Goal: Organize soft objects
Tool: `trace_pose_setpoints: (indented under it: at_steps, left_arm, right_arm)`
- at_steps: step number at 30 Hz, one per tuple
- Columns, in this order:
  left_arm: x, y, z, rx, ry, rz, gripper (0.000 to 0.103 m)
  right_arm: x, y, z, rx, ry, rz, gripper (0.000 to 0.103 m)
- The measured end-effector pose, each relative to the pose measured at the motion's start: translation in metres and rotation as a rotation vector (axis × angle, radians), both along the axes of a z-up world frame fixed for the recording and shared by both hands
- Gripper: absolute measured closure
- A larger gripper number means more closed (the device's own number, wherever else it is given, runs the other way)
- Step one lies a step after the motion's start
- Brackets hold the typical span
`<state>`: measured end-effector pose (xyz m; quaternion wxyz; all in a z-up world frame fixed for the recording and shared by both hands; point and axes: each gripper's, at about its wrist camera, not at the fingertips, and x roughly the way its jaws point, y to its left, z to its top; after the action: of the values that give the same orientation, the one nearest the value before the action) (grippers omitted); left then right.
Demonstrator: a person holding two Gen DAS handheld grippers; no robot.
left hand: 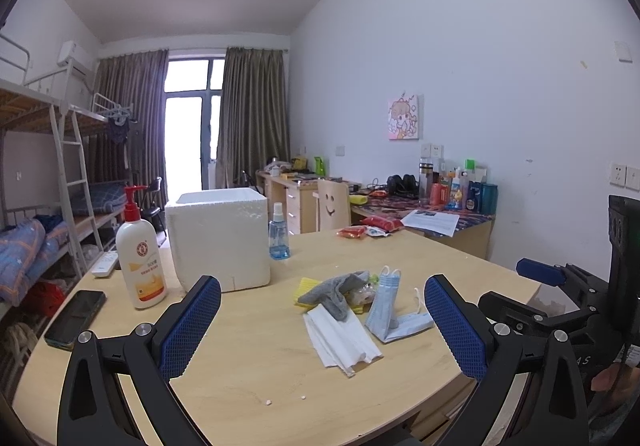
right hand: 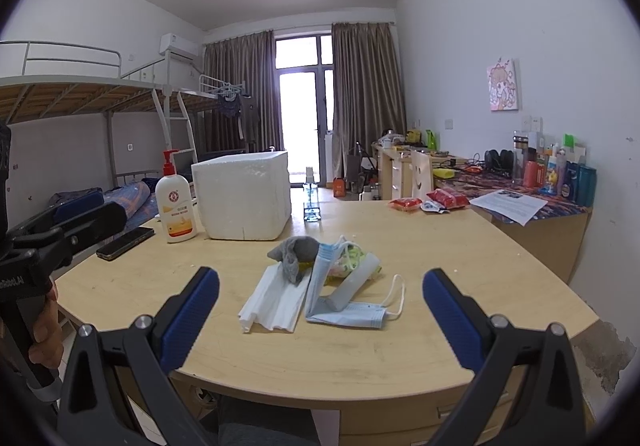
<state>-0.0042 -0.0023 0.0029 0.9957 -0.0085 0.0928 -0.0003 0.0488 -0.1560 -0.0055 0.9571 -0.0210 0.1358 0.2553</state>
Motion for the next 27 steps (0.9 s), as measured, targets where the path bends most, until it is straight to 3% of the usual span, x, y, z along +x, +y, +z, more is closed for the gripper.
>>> trace_pose_setpoints:
  at_steps: [21,27]
  left_arm:
    - [0.0031,0.0000,-0.0042,0.007,0.020,0.002,0.001]
    - [0.0077,0.0087,-0.0075,-0.031,0.040,0.033,0.001]
  right_arm:
    - [0.0014,-0.0018,0.0005,0.006,0.006,0.013,0.000]
    - [0.0024,-0.0034,-0.0004,0.012,0.011,0.005,0.000]
